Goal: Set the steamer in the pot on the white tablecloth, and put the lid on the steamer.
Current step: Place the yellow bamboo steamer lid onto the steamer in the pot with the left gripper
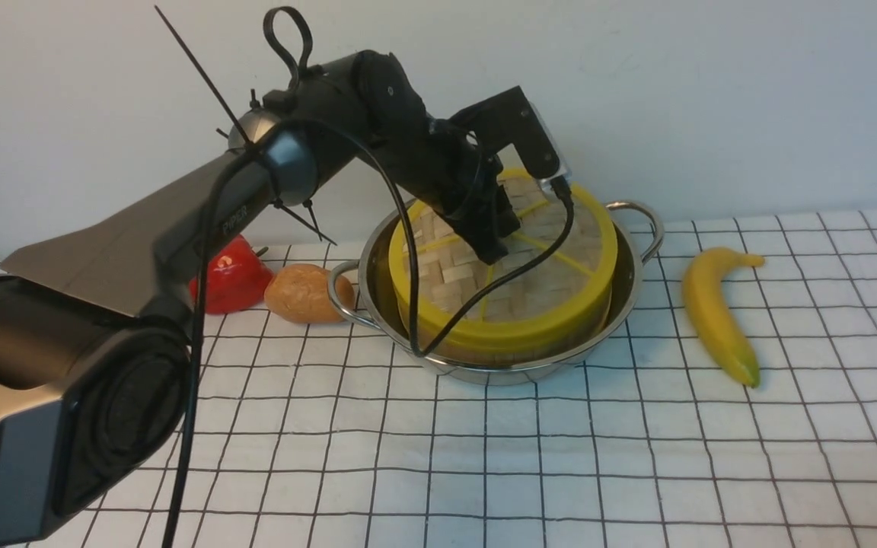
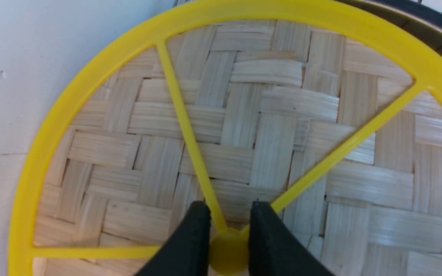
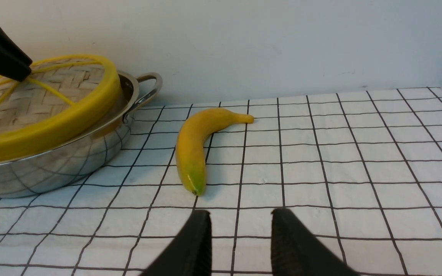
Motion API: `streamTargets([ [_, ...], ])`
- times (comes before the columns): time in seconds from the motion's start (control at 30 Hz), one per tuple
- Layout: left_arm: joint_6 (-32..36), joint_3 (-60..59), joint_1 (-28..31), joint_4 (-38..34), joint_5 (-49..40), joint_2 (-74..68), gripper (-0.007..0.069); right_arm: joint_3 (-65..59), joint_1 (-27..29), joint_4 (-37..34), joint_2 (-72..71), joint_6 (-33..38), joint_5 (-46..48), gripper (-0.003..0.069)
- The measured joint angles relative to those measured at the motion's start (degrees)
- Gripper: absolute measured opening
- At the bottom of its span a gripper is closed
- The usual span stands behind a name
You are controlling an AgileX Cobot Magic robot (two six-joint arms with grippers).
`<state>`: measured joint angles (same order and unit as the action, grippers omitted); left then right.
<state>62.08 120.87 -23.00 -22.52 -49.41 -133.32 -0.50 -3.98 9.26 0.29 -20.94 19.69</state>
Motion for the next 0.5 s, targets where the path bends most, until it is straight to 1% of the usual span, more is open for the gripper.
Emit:
streamTargets([
  [0.13,0.0,0.0,0.0,0.1,-0.1,0.0,0.012,0.0,0.0,0.0,0.0,0.0,0.0,0.024],
  [0.23,-0.1,0.0,0.0,1.1,-0.2,0.2,0.0177,0.0,0.0,0.0,0.0,0.0,0.0,0.024],
  [0.27,-1.5,0.0,0.0,2.1,-0.4,0.6,0.0242,0.0,0.0,0.0,0.0,0.0,0.0,0.024],
  [0.3,-2.7,0.0,-0.1,2.9,-0.6,1.0,0.0289,0.0,0.0,0.0,0.0,0.0,0.0,0.024],
  [0.33,-3.0,0.0,-0.1,3.1,-0.6,1.1,0.0299,0.0,0.0,0.0,0.0,0.0,0.0,0.024],
  [0.4,-6.8,0.0,-0.1,5.4,-1.0,2.6,0.0412,0.0,0.0,0.0,0.0,0.0,0.0,0.024],
  [0.47,-12.0,0.0,0.0,7.7,-1.2,5.6,0.053,0.0,0.0,0.0,0.0,0.0,0.0,0.024],
  [0.5,-13.7,0.0,0.0,8.0,-1.2,6.8,0.0554,0.0,0.0,0.0,0.0,0.0,0.0,0.024],
])
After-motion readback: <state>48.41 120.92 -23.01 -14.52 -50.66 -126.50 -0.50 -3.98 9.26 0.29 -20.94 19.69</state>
